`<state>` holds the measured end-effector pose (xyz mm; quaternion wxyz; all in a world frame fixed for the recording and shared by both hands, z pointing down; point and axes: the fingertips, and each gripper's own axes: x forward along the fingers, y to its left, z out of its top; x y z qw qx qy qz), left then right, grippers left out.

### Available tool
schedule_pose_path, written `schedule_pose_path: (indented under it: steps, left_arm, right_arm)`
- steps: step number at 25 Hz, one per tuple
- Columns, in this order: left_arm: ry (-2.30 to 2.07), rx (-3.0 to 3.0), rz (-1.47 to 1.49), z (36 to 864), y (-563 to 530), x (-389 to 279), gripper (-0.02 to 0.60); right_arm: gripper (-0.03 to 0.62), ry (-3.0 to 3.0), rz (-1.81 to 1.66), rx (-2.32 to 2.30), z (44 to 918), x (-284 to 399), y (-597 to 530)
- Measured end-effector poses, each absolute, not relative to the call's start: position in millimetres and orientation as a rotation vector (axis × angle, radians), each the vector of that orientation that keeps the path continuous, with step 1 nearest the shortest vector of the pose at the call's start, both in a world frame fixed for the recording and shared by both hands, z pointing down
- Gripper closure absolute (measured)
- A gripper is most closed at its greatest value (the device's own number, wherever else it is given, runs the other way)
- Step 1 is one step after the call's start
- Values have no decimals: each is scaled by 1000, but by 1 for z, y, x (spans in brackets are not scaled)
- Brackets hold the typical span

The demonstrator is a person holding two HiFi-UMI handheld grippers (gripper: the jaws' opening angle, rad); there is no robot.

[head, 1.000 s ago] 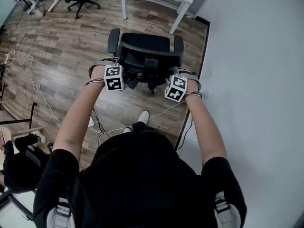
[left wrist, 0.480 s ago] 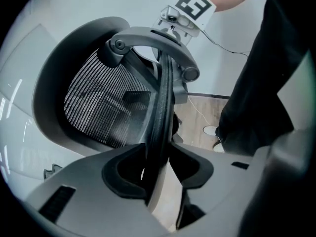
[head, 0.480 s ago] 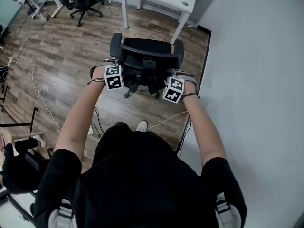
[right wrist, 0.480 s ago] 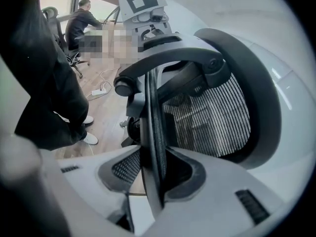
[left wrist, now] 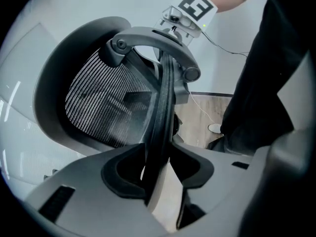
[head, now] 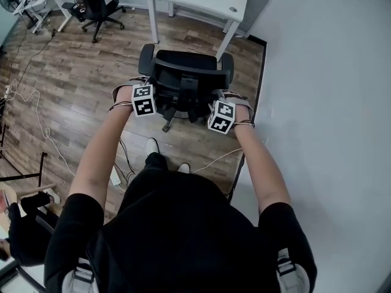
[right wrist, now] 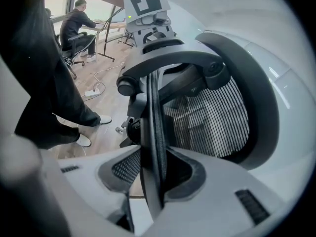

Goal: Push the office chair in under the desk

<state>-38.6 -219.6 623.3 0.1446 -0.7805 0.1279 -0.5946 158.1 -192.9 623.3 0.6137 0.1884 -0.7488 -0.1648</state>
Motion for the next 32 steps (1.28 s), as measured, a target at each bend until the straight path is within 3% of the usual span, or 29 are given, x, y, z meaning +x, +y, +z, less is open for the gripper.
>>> schedule_pose_path:
  steps: [32]
  left_arm:
    - [164,-2154,-1647,629,-433,-126,420]
  right_arm:
    - [461,-1672,-263,615,624,61,-366]
